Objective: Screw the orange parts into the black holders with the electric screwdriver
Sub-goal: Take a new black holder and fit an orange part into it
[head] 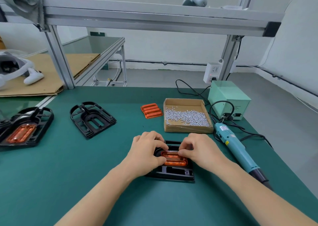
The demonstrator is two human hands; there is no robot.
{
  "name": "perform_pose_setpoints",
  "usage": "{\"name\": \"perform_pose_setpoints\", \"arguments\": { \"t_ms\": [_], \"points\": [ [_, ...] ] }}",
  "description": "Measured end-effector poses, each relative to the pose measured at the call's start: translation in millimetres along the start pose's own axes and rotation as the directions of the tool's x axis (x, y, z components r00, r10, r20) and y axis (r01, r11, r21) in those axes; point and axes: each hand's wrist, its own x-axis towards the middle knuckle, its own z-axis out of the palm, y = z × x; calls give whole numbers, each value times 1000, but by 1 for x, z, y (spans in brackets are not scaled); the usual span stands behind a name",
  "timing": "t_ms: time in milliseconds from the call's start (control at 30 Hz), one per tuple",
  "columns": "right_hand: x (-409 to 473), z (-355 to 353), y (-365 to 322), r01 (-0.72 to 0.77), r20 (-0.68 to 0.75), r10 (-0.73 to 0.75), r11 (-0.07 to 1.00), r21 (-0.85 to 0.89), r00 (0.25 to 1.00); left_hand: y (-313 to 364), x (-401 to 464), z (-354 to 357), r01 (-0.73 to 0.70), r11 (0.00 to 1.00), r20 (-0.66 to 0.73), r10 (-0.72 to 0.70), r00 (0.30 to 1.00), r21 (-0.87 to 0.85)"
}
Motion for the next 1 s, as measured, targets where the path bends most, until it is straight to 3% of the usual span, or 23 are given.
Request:
{"name": "perform_pose_setpoints", "arguments": {
  "t_ms": [300,500,767,867,1000],
  "points": [
    [-11,11,8,68,-108,-57,993,99,993,-1,1,4,-1,1000,-28,1,1000,7],
    [-17,4,18,21,-189,8,989,148,982,-2,-3,3,9,1000,-43,-8,999,20],
    [-30,-11,38,-123,-291,77,982,-143,954,0,-3,2,17,1000,-30,-16,999,10],
    [-33,-21,47,-271,-293,171,898,-346,941,0,-4,1,20,1000,-29,-20,999,-1],
    [-33,-36,56,-453,-293,353,769,-450,889,2,-4,-1,32,999,-29,-32,999,-1]
  ]
}}
